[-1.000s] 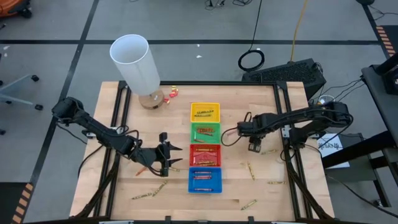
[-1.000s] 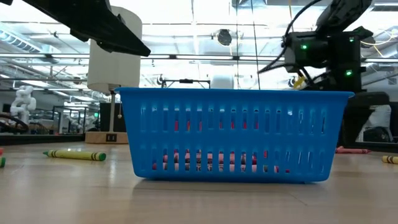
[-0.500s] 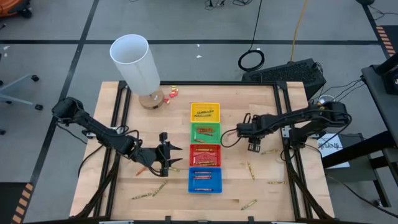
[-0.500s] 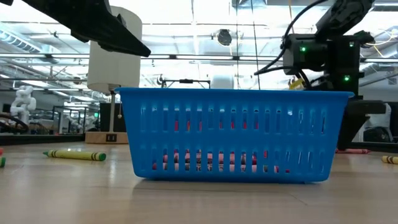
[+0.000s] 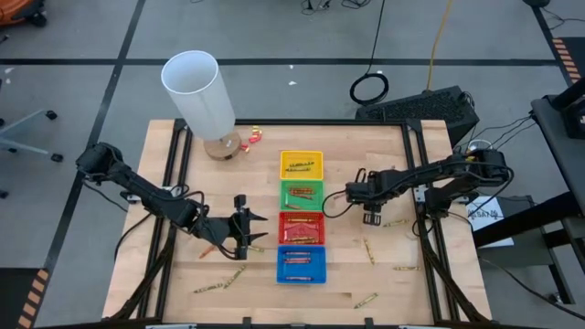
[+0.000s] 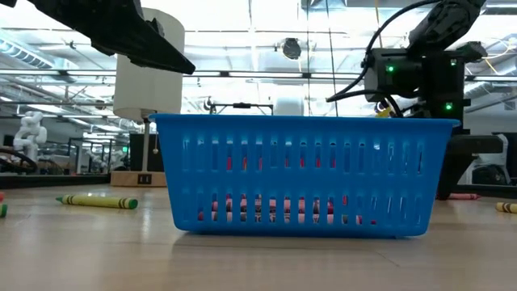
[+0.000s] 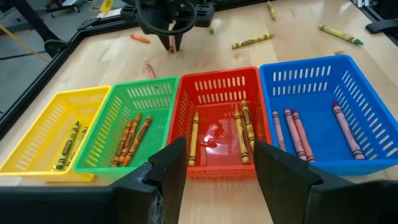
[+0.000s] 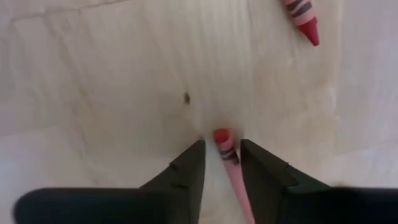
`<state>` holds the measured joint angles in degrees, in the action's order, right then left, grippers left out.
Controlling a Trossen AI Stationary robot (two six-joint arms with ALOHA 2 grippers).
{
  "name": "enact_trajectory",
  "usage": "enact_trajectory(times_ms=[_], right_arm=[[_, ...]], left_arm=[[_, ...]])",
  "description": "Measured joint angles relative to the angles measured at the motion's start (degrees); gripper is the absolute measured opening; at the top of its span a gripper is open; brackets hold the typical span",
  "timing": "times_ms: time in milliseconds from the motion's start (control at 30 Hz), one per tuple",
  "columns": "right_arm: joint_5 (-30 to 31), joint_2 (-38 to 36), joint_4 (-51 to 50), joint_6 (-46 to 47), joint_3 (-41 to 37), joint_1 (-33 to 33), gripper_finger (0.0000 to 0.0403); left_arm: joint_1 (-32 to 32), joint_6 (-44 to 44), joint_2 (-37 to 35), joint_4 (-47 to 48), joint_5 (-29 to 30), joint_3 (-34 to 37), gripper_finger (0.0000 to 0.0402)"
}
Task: Sort crayons
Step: Put the red crayon into the blue bin
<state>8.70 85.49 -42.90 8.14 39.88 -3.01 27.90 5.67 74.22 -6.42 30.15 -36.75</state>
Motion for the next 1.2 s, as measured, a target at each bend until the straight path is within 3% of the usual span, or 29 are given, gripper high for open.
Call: enact_trajectory(times_ms=[233,633,767,900,1200], right_arm=[[-1.4,0.1,0.2,1.7,0.0,0.2,0.0008],[-2.7,-3.0,1.4,6.4,5.4,4.5,0.0003],[-7.0,-6.9,3.1,9.9,6.2,8.5,0.0002],[-7.5,-12.0,6.2,15.7,6.6,14.3,0.0002],[6.7,-15.8,23.3,20.5,6.6,26.9,0.0002]], left_arm=[[0.0,0.3,0.0,0.0,0.0,0.0,0.0186],[0.0,1.4,0.0,0.1,0.1,0.0,0.0186],[0.0,2.1,0.0,0.8,0.1,0.0,0.0186],[0.0,2.9,0.0,1.6,0.1,0.0,0.0186],[0.0,2.8,0.0,1.2,0.1,0.0,0.0186]])
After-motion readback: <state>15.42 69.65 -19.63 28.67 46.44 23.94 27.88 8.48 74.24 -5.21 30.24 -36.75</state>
